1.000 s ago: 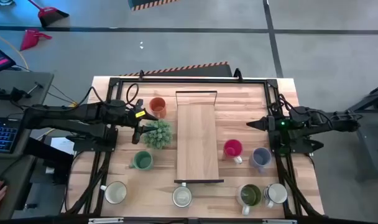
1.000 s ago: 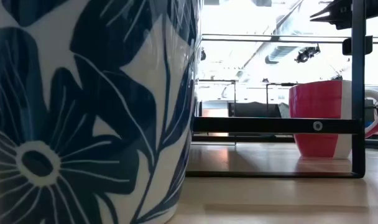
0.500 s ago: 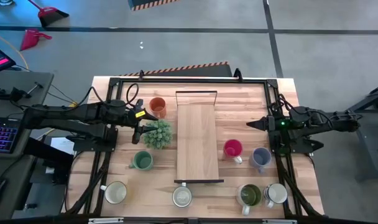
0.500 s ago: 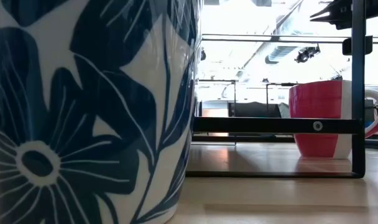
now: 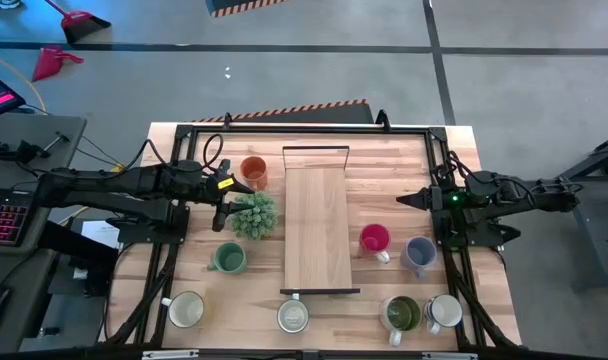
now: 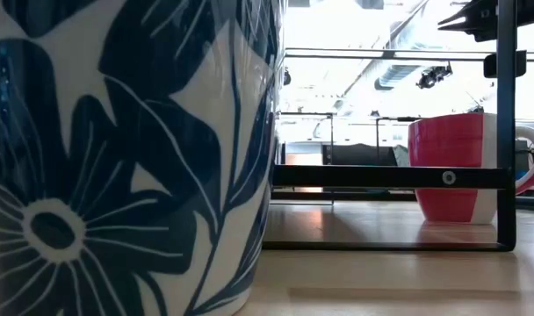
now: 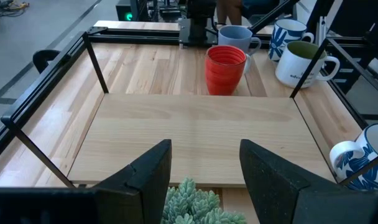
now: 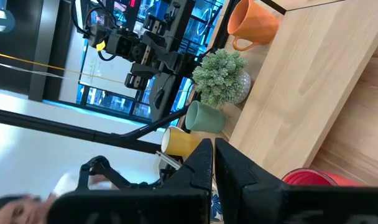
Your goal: Place coffee mugs
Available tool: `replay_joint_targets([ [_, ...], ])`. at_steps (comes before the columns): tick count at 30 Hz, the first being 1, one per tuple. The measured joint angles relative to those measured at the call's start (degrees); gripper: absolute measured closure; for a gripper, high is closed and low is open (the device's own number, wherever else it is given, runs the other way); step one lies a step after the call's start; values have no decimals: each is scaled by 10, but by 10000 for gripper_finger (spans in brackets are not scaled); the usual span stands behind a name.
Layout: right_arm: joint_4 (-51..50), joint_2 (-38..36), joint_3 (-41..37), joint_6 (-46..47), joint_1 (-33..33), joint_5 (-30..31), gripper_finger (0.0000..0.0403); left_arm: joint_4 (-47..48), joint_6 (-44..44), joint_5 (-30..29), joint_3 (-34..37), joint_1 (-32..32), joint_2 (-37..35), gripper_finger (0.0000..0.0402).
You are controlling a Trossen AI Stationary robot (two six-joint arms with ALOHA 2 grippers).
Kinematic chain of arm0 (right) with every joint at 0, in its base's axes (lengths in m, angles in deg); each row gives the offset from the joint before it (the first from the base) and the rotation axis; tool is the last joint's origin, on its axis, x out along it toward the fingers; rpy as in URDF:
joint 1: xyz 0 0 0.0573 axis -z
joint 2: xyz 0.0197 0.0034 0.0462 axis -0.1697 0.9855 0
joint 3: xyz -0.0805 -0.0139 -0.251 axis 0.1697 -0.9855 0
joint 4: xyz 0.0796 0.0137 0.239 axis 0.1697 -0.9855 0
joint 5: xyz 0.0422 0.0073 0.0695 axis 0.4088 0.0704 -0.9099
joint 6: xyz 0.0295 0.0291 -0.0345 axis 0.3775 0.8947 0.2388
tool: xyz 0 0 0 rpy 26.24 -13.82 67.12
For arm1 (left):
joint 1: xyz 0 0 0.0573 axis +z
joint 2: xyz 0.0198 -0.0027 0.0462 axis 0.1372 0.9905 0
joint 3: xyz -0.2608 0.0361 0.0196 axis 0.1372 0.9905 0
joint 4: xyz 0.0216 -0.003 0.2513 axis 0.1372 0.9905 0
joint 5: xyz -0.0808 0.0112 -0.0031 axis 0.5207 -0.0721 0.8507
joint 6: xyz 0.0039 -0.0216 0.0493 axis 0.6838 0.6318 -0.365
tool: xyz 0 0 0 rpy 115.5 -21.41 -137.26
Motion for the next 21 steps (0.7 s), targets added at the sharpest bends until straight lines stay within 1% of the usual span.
replay_joint_targets([
  [21, 0, 0, 0, 0, 0, 0, 403, -18, 4, 0, 0, 0, 0, 222],
])
